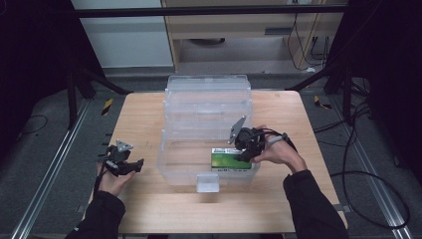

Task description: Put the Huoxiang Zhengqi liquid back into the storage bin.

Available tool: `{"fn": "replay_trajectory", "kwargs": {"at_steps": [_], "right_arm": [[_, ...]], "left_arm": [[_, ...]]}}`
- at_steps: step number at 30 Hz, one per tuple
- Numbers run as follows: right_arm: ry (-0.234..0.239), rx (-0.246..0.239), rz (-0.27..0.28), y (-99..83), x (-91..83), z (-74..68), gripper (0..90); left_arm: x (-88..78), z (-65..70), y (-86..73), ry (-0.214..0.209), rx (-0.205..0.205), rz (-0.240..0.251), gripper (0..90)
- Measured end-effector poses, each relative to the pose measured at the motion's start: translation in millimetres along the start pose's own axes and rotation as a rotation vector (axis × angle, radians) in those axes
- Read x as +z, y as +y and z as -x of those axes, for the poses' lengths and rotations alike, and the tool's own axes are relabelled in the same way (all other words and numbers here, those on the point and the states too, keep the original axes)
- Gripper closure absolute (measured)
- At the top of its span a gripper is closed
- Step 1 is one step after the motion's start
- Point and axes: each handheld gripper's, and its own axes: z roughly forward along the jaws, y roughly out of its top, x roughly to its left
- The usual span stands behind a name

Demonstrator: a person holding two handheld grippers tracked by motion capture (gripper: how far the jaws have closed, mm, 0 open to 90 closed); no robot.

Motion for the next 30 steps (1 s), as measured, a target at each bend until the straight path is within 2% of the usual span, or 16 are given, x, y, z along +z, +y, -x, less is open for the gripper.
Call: {"fn": "replay_trajectory", "kwargs": {"at_steps": [5, 11, 14, 18, 30], "right_arm": [[0.001, 0.000, -0.020, 0.3, 6.6, 2.5, 60.5], [0.004, -0.008, -0.016, 0.3, 6.6, 1.8, 62.5], [0.025, -0.007, -0.019, 0.8, 3.7, -0.2, 64.0], [0.055, -0.012, -0.028, 1.4, -0.3, -6.1, 65.5], [0.074, -0.025, -0.046, 2.3, -3.6, -21.5, 65.3]], "left_arm": [[0.0, 0.3, 0.0, 0.000, 0.002, -0.002, 36.1], [0.2, 0.0, -0.1, 0.000, 0.002, -0.004, 35.9], [0.4, 0.7, 0.0, -0.001, 0.006, -0.006, 35.9], [0.3, 1.0, 0.1, -0.002, 0.007, -0.006, 35.9], [0.3, 1.9, 0.1, -0.004, 0.012, -0.009, 35.6]]}}
